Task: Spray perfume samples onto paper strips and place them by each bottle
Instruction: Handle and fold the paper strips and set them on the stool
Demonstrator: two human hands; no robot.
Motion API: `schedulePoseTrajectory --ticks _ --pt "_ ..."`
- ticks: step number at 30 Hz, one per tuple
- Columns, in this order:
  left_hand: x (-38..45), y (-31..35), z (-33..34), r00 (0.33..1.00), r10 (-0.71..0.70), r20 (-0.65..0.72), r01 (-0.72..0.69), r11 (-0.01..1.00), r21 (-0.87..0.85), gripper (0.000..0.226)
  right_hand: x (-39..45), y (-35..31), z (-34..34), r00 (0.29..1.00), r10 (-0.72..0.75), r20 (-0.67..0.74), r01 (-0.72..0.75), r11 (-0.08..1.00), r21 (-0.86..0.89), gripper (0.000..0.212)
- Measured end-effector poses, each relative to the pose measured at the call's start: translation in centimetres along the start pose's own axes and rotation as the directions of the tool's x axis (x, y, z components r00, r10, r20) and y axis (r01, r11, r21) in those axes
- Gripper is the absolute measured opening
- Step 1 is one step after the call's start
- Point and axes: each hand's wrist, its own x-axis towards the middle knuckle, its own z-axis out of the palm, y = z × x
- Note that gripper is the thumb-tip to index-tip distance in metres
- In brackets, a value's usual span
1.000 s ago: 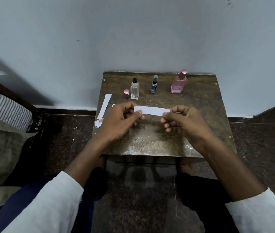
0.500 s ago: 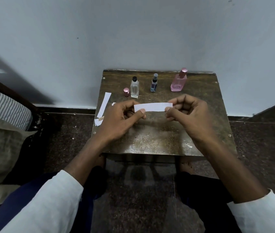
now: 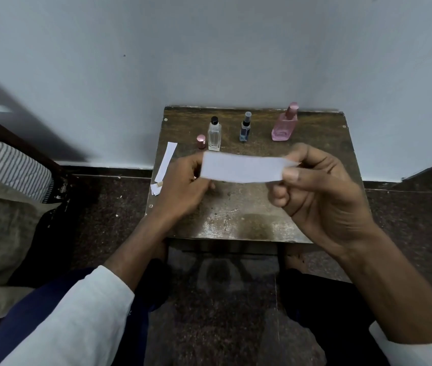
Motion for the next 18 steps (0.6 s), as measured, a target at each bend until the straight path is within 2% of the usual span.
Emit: schedulePoseTrajectory --ticks 4,6,7,8,9,10,11,12,14,16,18 --pt "0.2 0.3 0.2 1.000 0.015 -0.001 -0.015 1.000 0.005 0.020 0.1 -0.8 -2.1 0.998 0.048 0.033 -0.056 0.959 0.279 0.042" --pt "0.3 0.3 0.4 1.000 0.000 0.015 0.000 1.000 0.005 0.019 0.3 -0.7 -2.9 0.993 0.106 -0.043 -0.088 0.948 0.305 0.041" --pt "0.3 0.2 0.4 1.000 -0.006 0.019 0.006 1.000 0.024 0.019 0.5 -0.3 -3.4 0.980 0.138 -0.145 -0.107 0.974 0.201 0.030" --pt "0.3 0.2 0.5 1.000 -0.005 0.014 0.004 0.998 0.065 0.018 0.7 0.1 -3.7 0.951 0.153 -0.269 -0.154 0.988 0.019 0.017" --pt "0.2 0.1 0.5 1.000 0.008 0.004 -0.009 0.992 0.127 0.017 0.8 0.6 -3.9 0.915 0.134 -0.381 -0.228 0.949 -0.215 0.013" --pt "0.2 -0.1 0.5 1.000 0.030 -0.006 -0.028 0.980 0.196 0.017 0.8 1.0 -4.0 0.892 0.098 -0.442 -0.297 0.864 -0.407 0.011" --pt "0.2 -0.2 0.5 0.999 0.053 -0.010 -0.049 0.965 0.259 0.016 0.9 1.5 -4.0 0.888 0.080 -0.453 -0.332 0.792 -0.512 0.010" --pt "0.2 -0.3 0.4 0.997 0.075 -0.004 -0.071 0.948 0.309 0.016 0.9 1.7 -3.8 0.890 0.086 -0.449 -0.346 0.768 -0.538 0.010" --pt "0.3 -0.3 0.2 0.994 0.108 0.013 -0.106 0.926 0.361 0.014 0.7 1.4 -3.3 0.917 0.151 -0.368 -0.306 0.860 -0.409 0.011" --pt "0.2 -0.2 0.1 0.991 0.131 0.010 -0.127 0.928 0.350 0.014 0.3 0.6 -2.6 0.961 0.222 -0.166 -0.241 0.965 -0.106 0.014" --pt "0.1 -0.1 0.2 0.991 0.132 -0.006 -0.122 0.932 0.342 0.015 0.1 0.0 -2.1 0.976 0.219 0.002 -0.216 0.958 0.191 0.029"
